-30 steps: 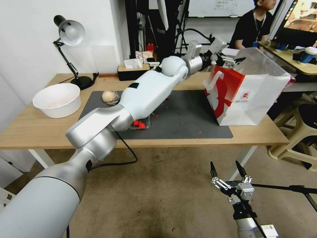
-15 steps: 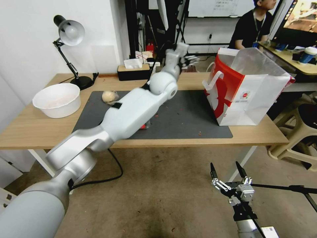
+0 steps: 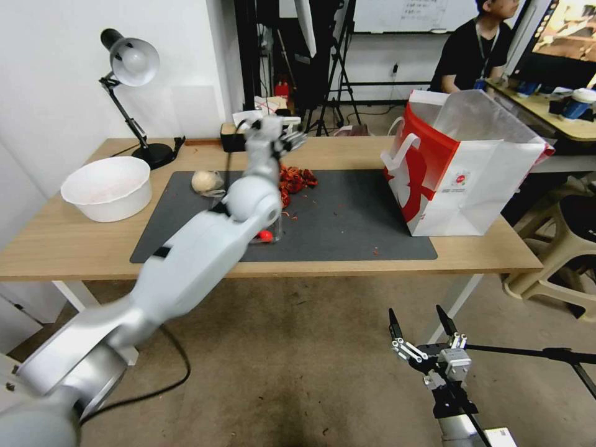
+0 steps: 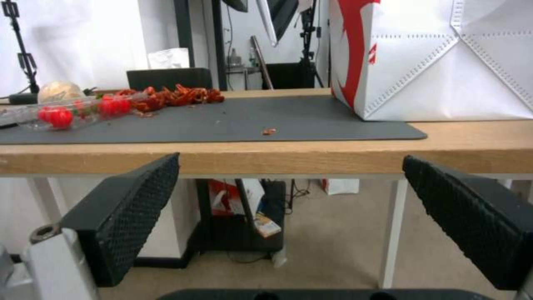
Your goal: Pick up the trash from the table and place it into the takeout bag.
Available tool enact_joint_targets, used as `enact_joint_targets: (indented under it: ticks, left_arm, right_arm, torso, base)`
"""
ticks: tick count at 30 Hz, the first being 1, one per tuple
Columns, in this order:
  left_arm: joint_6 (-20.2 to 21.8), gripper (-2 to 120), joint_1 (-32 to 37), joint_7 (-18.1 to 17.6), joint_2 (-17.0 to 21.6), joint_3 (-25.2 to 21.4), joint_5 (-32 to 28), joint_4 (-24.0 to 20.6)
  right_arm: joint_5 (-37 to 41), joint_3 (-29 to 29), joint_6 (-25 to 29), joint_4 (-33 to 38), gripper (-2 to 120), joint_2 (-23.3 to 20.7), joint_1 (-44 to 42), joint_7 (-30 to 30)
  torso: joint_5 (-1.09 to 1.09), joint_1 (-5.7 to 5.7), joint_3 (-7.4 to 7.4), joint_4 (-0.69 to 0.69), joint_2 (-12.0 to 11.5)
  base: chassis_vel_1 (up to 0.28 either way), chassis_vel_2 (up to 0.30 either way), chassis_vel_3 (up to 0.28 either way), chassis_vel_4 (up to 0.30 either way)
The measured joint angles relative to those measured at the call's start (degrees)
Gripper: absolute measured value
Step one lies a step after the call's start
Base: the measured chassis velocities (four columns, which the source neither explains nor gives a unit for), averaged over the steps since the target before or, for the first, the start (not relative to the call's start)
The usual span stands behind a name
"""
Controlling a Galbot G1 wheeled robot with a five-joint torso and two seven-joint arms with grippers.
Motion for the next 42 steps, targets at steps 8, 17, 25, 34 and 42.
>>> enact_joint_targets:
  ticks: [8, 17, 25, 34, 42]
  left_arm:
    - [-3.52, 100, 15.06, 3.97, 6.36, -9.44, 4.45, -8.14]
    - [-5.93, 100, 33.54, 5.47, 6.85, -21.19, 8.11, -18.47]
    - [-9.77, 100, 47.28, 7.65, 3.4, -28.01, 12.65, -22.49]
    - [-12.65, 100, 54.56, 9.17, -0.95, -32.52, 15.71, -24.65]
    - [-13.85, 100, 57.79, 10.77, -2.26, -34.4, 16.85, -25.47]
  right_arm:
    - [-0.35, -0.76, -0.59, 0.25, 100, -0.29, 0.53, 0.11]
    - [-0.37, -1.14, -0.65, 0.09, 100, -0.83, 0.85, 0.15]
    - [0.07, -0.85, -0.83, 0.9, 100, -1.5, 0.95, 0.27]
    - [0.1, -1.4, -1.25, 0.96, 100, -1.66, 1.26, 0.27]
    - [-0.03, -1.86, -1.18, 0.96, 100, -1.68, 1.22, 0.17]
  torso:
    - [0.02, 0.0, 0.0, -0.01, 0.0]
    - [0.04, 0.0, 0.0, -0.02, -0.01]
    - [0.04, 0.0, -0.01, -0.01, 0.0]
    - [0.04, 0.01, 0.0, -0.02, 0.0]
    - [0.04, 0.01, 0.0, -0.01, 0.0]
  base:
    - [0.0, 0.0, 0.0, 0.0]
    - [0.0, 0.0, 0.0, 0.0]
    - [0.0, 0.0, 0.0, 0.0]
    - [0.0, 0.0, 0.0, 0.0]
    - [0.0, 0.0, 0.0, 0.0]
